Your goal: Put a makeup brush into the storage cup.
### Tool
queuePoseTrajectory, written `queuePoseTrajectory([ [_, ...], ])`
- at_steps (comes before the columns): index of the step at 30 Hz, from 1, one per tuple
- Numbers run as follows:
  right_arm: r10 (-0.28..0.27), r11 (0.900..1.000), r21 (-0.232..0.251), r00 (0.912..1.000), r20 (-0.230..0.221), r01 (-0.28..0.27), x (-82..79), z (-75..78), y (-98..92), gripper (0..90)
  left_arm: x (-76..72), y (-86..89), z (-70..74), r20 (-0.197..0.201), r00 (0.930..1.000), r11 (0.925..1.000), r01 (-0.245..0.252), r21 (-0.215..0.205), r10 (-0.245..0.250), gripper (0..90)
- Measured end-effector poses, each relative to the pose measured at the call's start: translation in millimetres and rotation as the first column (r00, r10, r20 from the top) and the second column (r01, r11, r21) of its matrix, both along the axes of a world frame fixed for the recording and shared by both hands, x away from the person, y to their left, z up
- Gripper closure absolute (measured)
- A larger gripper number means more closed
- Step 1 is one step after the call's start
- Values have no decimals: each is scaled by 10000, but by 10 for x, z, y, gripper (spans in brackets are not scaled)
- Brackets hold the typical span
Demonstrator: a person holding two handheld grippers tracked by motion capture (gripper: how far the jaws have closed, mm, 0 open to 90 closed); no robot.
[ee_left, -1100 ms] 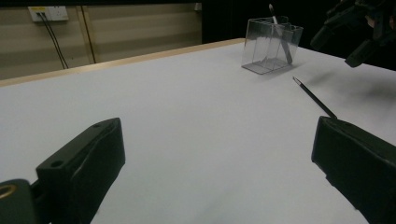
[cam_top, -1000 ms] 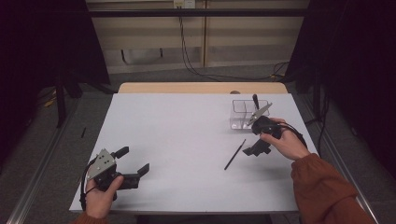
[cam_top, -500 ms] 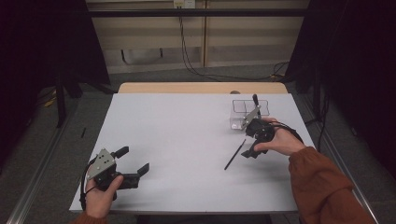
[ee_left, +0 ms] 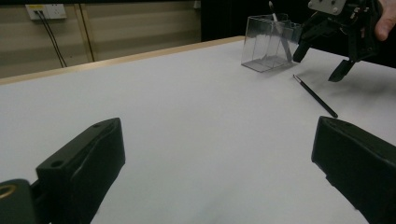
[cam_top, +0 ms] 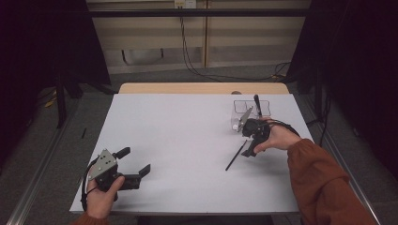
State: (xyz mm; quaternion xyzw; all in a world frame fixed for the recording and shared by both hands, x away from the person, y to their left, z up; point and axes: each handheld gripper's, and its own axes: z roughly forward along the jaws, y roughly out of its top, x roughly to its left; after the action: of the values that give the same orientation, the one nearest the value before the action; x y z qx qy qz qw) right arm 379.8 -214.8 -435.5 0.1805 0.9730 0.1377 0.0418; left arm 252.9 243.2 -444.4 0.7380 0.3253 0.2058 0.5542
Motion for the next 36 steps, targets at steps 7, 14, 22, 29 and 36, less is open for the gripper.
queuePoseTrajectory([
  [7, 589, 9978, -291, 9981, -196, -595, 62, -66, 68, 181, -1, 3, -1, -39, 10000, 10000, -3, -45, 3, 27],
  [14, 693, 9958, -569, 9962, -524, -723, 110, -162, 139, 202, -6, -7, -1, -60, 10000, 10000, 67, -11, -67, 28],
  [22, 837, 9940, -633, 9928, -854, -892, 147, -204, 150, 254, -3, -3, -3, -50, 9999, 9999, 92, -39, -92, 28],
  [29, 858, 9931, -718, 9916, -965, -929, 153, -204, 155, 275, -10, -15, -4, -79, 9999, 9999, 123, -32, -123, 28],
  [36, 983, 9857, -1247, 9878, -1204, -1133, 171, -166, 212, 439, -17, -4, -1, -56, 9999, 10000, 83, -44, -83, 28],
])
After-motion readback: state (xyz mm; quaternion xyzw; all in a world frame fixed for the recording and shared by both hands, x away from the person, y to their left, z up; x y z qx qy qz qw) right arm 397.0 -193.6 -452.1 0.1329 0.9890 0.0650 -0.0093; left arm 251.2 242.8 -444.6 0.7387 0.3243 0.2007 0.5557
